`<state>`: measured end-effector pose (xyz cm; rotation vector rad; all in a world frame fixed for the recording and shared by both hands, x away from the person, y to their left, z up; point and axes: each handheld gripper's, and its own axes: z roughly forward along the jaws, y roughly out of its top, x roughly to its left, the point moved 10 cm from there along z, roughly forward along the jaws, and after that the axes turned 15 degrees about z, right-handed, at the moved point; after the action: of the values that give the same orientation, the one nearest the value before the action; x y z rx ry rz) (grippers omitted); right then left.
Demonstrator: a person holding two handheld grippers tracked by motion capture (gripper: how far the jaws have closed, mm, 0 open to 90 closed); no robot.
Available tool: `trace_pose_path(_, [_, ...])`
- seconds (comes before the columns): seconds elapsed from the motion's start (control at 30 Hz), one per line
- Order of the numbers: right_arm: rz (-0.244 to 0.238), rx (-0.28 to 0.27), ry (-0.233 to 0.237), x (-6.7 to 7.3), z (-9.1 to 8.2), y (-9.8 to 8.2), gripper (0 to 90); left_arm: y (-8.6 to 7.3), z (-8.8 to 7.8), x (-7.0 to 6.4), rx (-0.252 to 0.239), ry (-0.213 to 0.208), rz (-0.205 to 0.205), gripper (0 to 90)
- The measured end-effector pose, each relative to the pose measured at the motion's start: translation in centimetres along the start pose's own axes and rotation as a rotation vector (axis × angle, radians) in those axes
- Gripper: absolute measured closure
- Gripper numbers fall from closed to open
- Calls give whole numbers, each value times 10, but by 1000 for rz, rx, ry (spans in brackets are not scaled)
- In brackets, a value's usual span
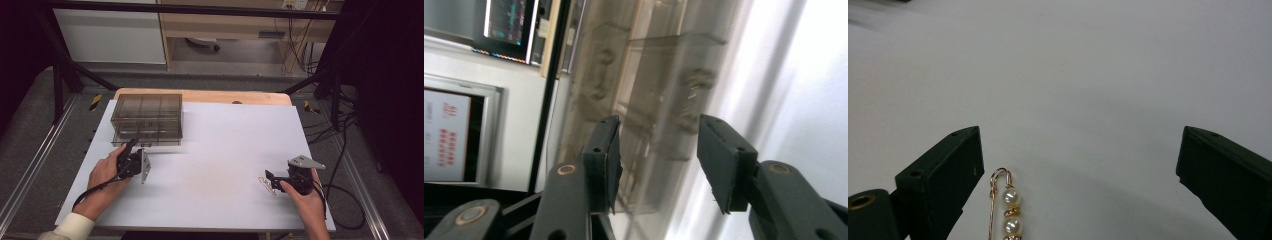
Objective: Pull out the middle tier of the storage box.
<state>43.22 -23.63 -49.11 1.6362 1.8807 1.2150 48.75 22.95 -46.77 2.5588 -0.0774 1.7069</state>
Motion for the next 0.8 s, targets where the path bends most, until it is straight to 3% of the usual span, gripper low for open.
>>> trace_pose_path(0.23, [-4, 3, 0, -1, 1, -1, 53, -25, 7, 20, -17, -122, -83, 481])
trace_pose_path(0.47, [7, 6, 1, 0, 1, -1, 53, -46, 11, 23, -53, -272, -179, 488])
trace_pose_path(0.6, [0, 7, 0, -1, 1, -1, 52, -53, 13, 20, -65, -357, -166, 493])
trace_pose_path(0.7, [-3, 6, -1, -1, 2, -1, 52, -56, 14, 17, -65, -401, -145, 501])
trace_pose_path(0.8, [1, 10, 0, -1, 1, -2, 53, -57, 15, 15, -82, -439, -149, 512])
